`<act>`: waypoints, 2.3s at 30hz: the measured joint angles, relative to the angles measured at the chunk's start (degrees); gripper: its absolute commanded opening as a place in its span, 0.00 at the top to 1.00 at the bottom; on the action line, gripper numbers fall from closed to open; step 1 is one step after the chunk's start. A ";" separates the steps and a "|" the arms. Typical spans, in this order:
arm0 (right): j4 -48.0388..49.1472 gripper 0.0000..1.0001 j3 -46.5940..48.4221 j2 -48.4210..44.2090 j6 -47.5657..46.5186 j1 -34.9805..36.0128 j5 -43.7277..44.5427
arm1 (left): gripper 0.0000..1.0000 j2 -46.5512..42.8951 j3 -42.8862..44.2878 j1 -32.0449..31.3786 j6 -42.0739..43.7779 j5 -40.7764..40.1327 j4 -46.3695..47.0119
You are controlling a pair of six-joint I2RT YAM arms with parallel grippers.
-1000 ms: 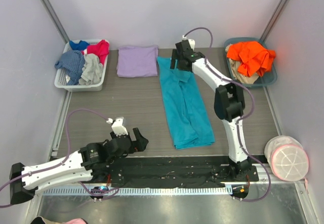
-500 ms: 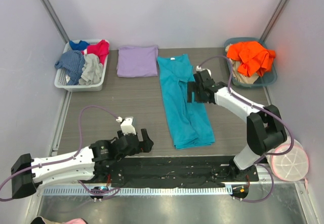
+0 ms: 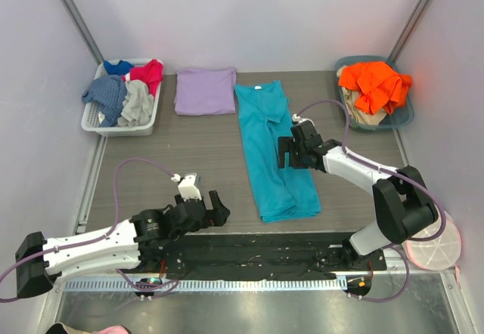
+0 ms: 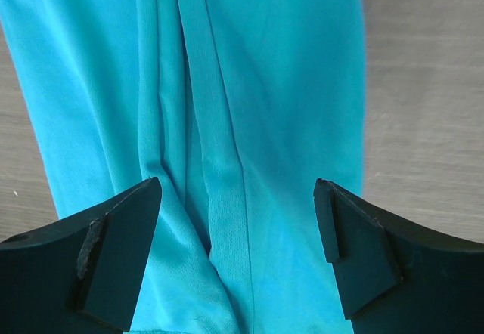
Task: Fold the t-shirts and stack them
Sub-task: Fold the tshirt
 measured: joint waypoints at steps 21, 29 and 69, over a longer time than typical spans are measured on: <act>7.02 0.10 -6.27 2.43 8.28 10.01 -1.38 | 0.00 -0.48 -0.02 0.00 -0.46 0.04 -0.11; 6.49 0.10 -6.43 1.77 14.12 15.37 1.77 | 0.00 -1.77 -0.33 0.00 -0.66 0.02 -0.31; -20.11 0.11 -21.51 -40.89 30.10 15.50 11.45 | 0.91 34.05 2.80 0.00 1.42 8.83 28.85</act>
